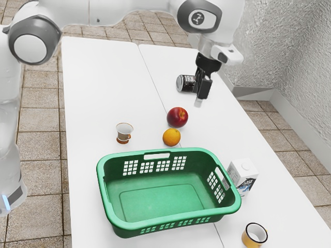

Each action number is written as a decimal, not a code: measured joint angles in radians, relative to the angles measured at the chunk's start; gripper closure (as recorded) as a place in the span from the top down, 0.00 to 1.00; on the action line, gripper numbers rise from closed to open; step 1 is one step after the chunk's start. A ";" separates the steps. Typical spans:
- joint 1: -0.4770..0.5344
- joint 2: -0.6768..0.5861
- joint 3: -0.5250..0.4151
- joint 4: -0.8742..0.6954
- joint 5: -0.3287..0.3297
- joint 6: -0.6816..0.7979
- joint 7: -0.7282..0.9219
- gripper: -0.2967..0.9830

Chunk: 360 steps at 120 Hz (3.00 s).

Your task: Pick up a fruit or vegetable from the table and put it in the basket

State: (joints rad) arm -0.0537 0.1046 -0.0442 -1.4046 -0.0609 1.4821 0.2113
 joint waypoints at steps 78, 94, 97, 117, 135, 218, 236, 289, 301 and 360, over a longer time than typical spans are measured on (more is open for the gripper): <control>0.015 0.030 0.079 -0.251 0.018 0.167 0.008 0.77; 0.002 0.056 0.081 -0.253 0.017 0.188 0.009 0.77; 0.002 0.059 0.081 -0.253 0.017 0.191 0.009 0.77; 0.001 0.055 0.081 -0.290 0.014 0.203 0.009 0.77; 0.000 0.031 0.081 -0.337 0.012 0.202 0.010 0.77; -0.002 0.019 0.084 -0.399 0.010 0.211 0.008 0.77; 0.000 0.021 0.086 -0.398 0.009 0.212 0.009 0.77; 0.008 0.125 0.089 -0.365 0.013 0.254 0.013 0.76; 0.009 0.135 0.089 -0.365 0.013 0.263 0.014 0.76; 0.008 0.135 0.087 -0.367 0.015 0.265 0.013 0.49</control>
State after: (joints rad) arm -0.0459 0.2399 0.0429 -1.7721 -0.0454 1.7472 0.2241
